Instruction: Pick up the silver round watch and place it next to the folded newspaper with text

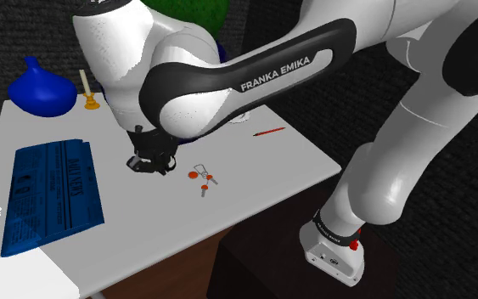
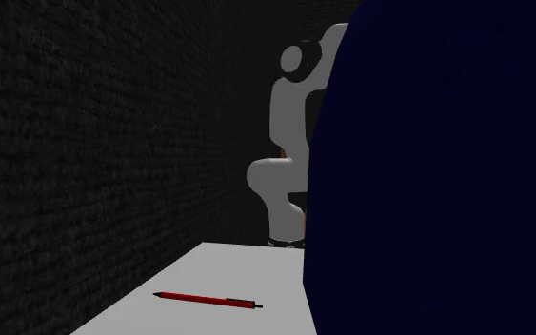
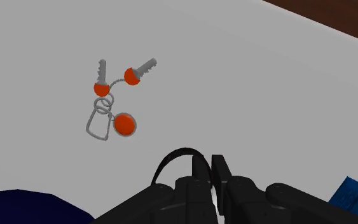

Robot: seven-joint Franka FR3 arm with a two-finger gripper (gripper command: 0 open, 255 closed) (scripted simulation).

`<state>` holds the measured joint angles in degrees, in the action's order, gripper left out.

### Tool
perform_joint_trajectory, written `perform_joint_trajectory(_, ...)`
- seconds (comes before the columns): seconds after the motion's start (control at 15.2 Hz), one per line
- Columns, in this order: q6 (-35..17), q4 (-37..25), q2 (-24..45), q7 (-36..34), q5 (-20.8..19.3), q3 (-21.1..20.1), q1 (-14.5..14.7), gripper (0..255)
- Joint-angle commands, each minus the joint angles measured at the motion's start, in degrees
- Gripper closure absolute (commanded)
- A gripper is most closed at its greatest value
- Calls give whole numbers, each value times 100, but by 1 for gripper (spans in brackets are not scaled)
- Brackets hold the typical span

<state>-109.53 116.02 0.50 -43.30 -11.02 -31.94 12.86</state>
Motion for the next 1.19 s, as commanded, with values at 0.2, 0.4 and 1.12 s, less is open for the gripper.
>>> perform_joint_trajectory(0.2,312,-1020,993,-636,-488,-179,326,255)
perform_joint_trajectory(0.4,112,-876,1071,-702,-550,-160,339,255)
perform_joint_trajectory(1.12,-584,-456,1451,-991,-853,-78,395,255)
